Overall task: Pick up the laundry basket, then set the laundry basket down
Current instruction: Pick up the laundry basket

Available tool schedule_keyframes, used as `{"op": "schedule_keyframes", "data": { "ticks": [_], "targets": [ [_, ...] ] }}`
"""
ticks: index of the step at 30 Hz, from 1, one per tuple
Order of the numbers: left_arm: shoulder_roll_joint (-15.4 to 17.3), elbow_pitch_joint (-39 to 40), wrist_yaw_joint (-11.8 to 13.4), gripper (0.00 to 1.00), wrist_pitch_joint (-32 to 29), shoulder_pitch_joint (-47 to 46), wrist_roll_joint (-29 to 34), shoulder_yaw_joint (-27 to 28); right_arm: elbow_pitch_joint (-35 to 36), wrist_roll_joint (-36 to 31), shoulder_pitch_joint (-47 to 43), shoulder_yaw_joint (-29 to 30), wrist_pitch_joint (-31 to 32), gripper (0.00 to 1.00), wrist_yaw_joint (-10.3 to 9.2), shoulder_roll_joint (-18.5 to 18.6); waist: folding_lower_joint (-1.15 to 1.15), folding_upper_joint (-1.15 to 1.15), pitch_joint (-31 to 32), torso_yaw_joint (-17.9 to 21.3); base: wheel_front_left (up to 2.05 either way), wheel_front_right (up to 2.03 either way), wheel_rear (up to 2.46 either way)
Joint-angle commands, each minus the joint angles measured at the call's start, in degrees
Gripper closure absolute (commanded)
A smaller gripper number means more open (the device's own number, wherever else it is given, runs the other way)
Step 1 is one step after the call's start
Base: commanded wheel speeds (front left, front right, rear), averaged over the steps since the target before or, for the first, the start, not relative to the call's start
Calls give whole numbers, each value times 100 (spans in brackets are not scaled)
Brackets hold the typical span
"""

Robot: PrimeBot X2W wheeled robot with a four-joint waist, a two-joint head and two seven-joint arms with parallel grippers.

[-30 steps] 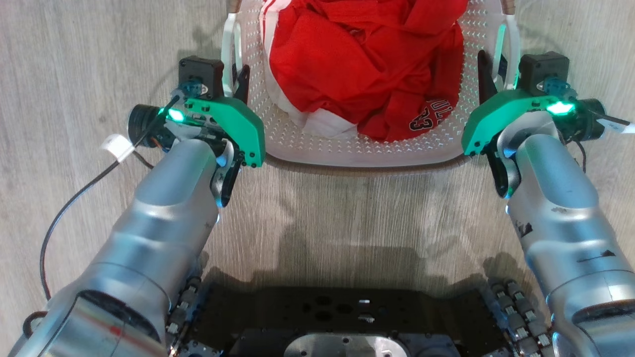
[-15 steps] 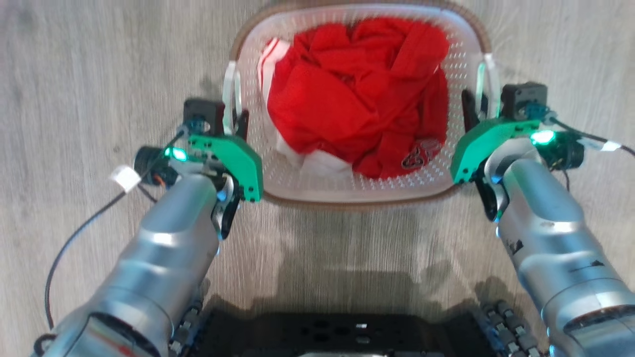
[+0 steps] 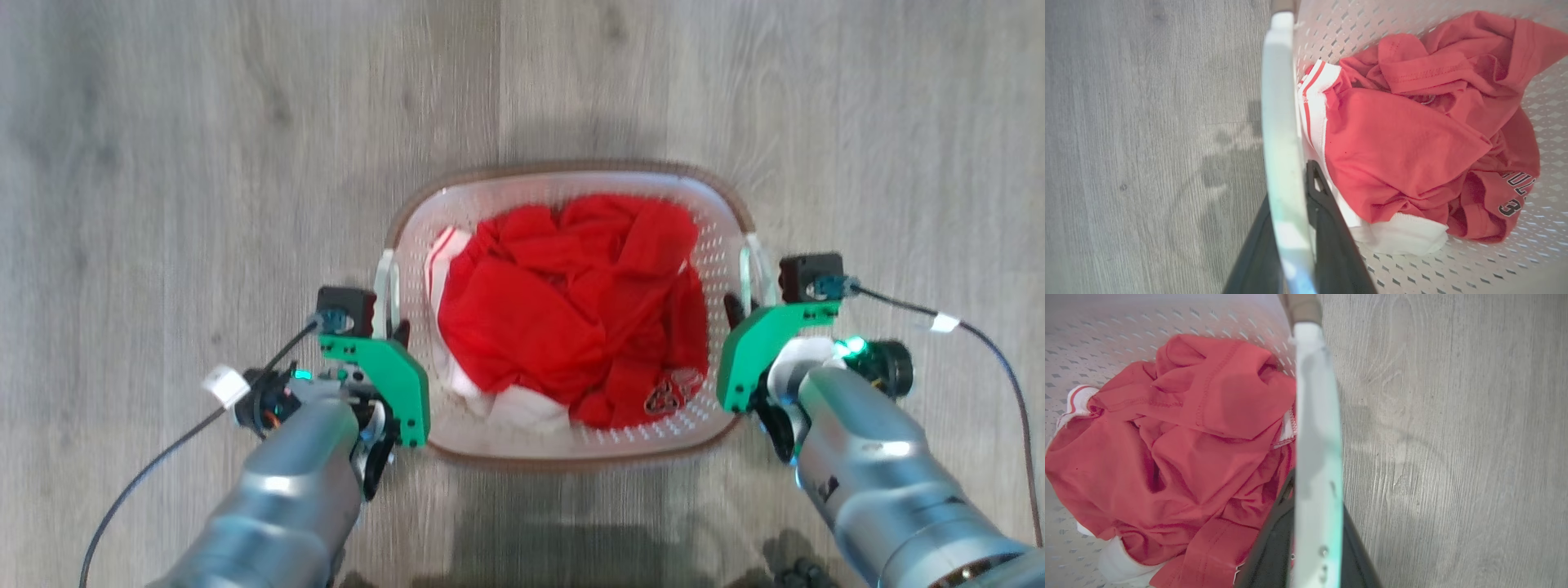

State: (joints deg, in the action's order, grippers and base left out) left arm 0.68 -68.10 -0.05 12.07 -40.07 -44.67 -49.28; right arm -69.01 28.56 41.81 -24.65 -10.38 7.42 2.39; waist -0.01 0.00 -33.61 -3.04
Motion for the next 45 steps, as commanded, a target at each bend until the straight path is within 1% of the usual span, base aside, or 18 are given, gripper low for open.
{"op": "schedule_keyframes", "data": {
  "ticks": [1, 10, 11, 12, 24, 31, 39, 45],
  "targets": [
    [220, -72, -18, 100, -29, 148, -43, 42, 16, 93, -254, -201, 25, 100, 7, 49, 1, 0, 319, 41, 0, 0, 0],
    [220, -121, -35, 100, -296, 625, -393, -217, -33, 711, -695, -911, 441, 100, 7, 49, 1, 0, 1160, 90, 0, 0, 0],
    [220, -121, -35, 100, -296, 625, -393, -217, -33, 711, -695, -911, 441, 100, 7, 49, 1, 0, 1160, 90, 0, 0, 0],
    [220, -127, -42, 100, -351, 749, -466, -271, -53, 845, -827, -1035, 539, 100, 7, 49, 1, 0, 1370, 100, 0, 0, 0],
    [220, -225, -70, 100, -715, 1255, -759, -540, -172, 1390, -1250, -1526, 938, 100, 7, 49, 1, 0, 2225, 136, 0, 0, 0],
    [220, -270, -69, 100, -840, 1480, -895, -662, -187, 1656, -1399, -1791, 1040, 100, 7, 49, 1, 0, 2667, 156, 0, 0, 0],
    [220, -361, -61, 100, -821, 1685, -997, -749, -134, 1940, -1613, -2096, 1082, 100, 7, 49, 1, 0, 3139, 186, 0, 0, 0],
    [220, -394, -74, 100, -822, 1753, -1063, -795, -113, 2118, -1664, -2302, 1081, 100, 7, 49, 1, 0, 3304, 206, 0, 0, 0]
  ]
}}
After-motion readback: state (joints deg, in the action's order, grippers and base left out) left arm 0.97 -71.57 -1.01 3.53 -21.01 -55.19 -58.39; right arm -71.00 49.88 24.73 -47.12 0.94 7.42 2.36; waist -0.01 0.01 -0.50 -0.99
